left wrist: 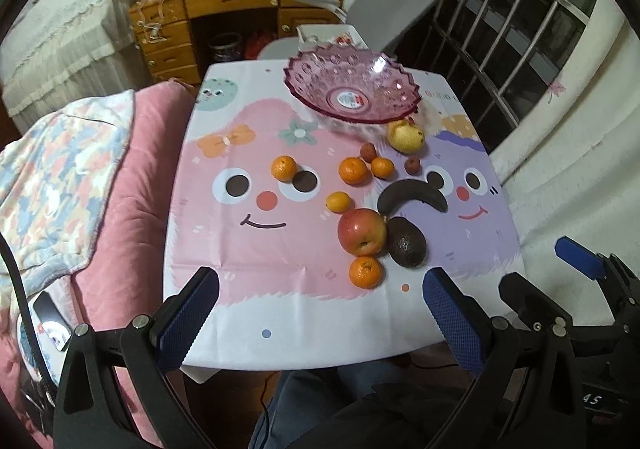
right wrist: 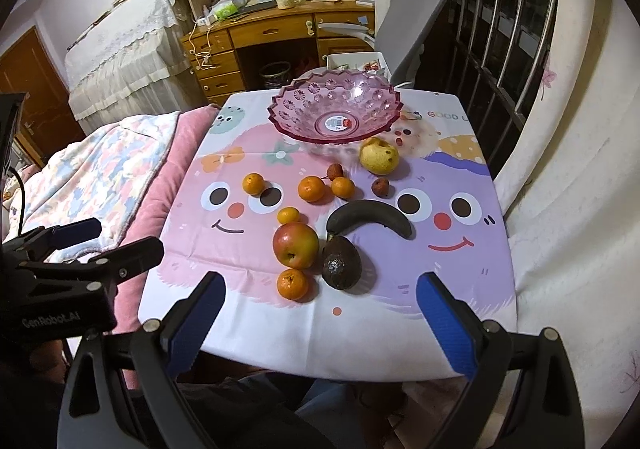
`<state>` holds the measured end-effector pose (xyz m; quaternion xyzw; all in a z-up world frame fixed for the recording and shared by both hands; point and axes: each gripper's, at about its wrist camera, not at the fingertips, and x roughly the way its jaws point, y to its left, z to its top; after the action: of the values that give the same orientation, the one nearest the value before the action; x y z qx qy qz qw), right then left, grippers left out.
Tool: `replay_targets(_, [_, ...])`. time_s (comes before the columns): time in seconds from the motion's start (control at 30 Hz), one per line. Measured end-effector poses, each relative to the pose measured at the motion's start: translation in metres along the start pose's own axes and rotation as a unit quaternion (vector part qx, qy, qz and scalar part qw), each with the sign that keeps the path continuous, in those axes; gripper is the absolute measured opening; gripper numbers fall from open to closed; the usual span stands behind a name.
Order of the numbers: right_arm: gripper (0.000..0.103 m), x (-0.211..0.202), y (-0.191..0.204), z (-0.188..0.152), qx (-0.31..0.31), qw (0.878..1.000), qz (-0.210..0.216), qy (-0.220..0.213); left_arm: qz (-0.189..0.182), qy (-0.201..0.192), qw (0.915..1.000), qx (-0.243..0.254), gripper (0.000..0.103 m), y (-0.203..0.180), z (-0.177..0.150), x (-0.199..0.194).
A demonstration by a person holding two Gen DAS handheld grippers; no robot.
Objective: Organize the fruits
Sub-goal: 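Grasp the red apple with the left tool while the right tool grasps the avocado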
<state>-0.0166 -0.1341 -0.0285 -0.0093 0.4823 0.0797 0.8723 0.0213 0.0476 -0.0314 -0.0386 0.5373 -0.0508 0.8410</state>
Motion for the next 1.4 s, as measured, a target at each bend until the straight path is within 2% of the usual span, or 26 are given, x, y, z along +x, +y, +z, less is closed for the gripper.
replay_targets(0.13, [0.097, 0.012, 0.006, 0.001, 0.0, 1.0, -0.009, -0.006, -0.02, 0.031, 0.9991, 0.018, 0.101, 0.008, 0.008, 0.02])
replay_targets(0.23, [0.097, 0.022, 0.009, -0.002, 0.0, 0.999, -0.031, -0.017, -0.039, 0.059, 0.9972, 0.026, 0.101, 0.015, 0.014, 0.038])
replay_targets(0.33, [0.097, 0.038, 0.01, -0.008, -0.003, 0.999, -0.043, -0.012, -0.051, 0.097, 0.9934, 0.033, 0.101, 0.018, 0.022, 0.062])
replay_targets(0.63, [0.097, 0.086, 0.016, -0.032, -0.049, 0.996, -0.077, -0.002, -0.062, 0.198, 0.977, 0.048, 0.101, 0.016, 0.034, 0.136])
replay_targets(0.73, [0.097, 0.108, 0.016, -0.037, -0.075, 0.994, -0.081, 0.009, -0.083, 0.242, 0.9659, 0.038, 0.101, 0.012, 0.038, 0.165])
replay_targets(0.83, [0.092, 0.133, 0.013, -0.038, -0.1, 0.992, -0.073, 0.023, -0.091, 0.27, 0.9578, 0.036, 0.101, 0.007, 0.04, 0.185])
replay_targets(1.07, [0.086, 0.168, -0.003, -0.027, -0.114, 0.992, -0.04, 0.045, -0.109, 0.332, 0.9367, 0.011, 0.101, -0.008, 0.048, 0.235])
replay_targets(1.33, [0.072, 0.2, -0.026, -0.016, -0.082, 0.991, 0.029, 0.097, -0.104, 0.363, 0.9261, -0.007, 0.101, -0.024, 0.061, 0.282])
replay_targets(1.4, [0.069, 0.209, -0.032, -0.013, -0.074, 0.99, 0.047, 0.106, -0.104, 0.365, 0.925, -0.013, 0.098, -0.026, 0.061, 0.29])
